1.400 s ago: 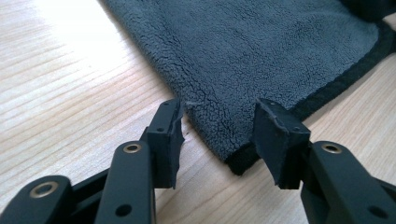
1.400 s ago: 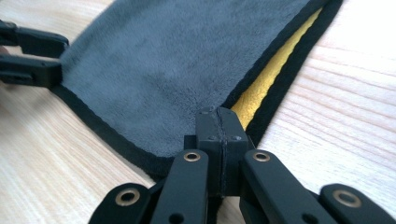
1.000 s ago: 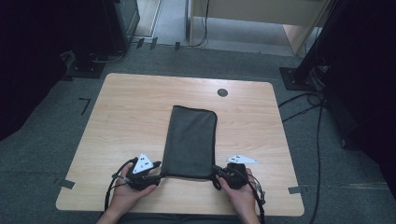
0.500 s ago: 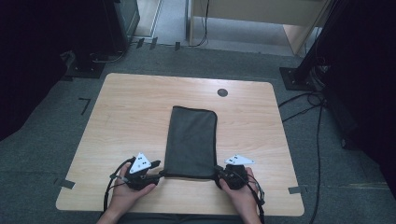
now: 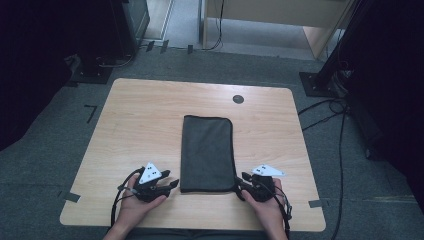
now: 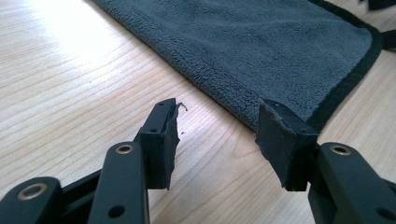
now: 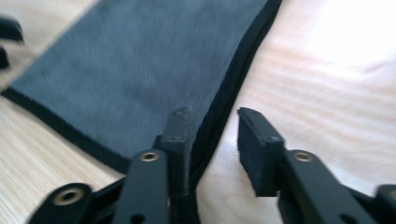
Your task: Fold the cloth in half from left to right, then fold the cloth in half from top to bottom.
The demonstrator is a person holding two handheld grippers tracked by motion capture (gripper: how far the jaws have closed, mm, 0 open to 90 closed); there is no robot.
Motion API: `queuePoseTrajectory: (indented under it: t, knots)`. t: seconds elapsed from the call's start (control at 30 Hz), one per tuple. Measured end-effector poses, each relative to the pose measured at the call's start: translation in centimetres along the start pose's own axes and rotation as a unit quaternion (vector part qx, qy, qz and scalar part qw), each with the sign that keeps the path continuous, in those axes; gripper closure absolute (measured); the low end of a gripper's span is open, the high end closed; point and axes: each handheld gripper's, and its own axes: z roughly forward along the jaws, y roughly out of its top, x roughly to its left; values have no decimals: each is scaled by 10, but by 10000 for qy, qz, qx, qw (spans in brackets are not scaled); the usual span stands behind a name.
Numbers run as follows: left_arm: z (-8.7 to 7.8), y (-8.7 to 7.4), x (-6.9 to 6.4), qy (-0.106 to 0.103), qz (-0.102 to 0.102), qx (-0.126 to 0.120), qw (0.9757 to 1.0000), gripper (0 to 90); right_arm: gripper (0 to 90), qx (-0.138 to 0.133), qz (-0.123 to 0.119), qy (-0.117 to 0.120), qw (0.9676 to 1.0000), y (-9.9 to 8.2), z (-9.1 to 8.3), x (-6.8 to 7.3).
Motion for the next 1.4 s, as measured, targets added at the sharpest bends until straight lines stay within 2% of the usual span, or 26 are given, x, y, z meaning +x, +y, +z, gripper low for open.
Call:
queuePoseTrajectory:
  t: [0.1,0.13,0.17,0.23,0.43,0.63,0.77,0.83,0.87,0.97,1.17,1.3,1.4]
  knots:
    - [1,0,0,96,26,26,9999,465,476,-255,114,-108,9996,4,-5,-6]
    - [1,0,-1,121,25,35,9999,452,418,-340,181,-261,9989,5,-7,-7]
    - [2,0,-1,140,31,47,9999,444,400,-363,214,-336,9985,6,-7,-9]
    - [3,0,0,167,8,117,9998,426,374,-408,324,-339,9981,7,-8,-12]
    - [8,-1,-2,207,66,316,9993,416,353,-319,304,-354,9984,7,-5,-11]
    - [10,-1,-10,442,437,422,9972,371,328,-335,291,-408,9982,9,-3,-11]
    - [11,0,-9,477,360,452,9972,327,310,-395,354,-434,9976,14,-3,-14]
    - [11,0,-8,504,352,473,9970,310,291,-434,696,-18,9966,20,-3,-18]
    - [11,0,-8,500,353,478,9970,305,282,-433,743,97,9962,24,-4,-19]
    - [10,0,-7,486,342,480,9971,303,282,-451,415,-70,9981,38,-4,-17]
    - [10,0,-7,498,348,501,9969,301,341,-503,290,-97,9983,72,7,-28]
    - [10,0,-7,514,323,490,9970,292,372,-507,191,-31,9985,98,26,-36]
    - [11,0,-7,550,299,494,9968,274,382,-476,114,-70,9988,113,40,-40]
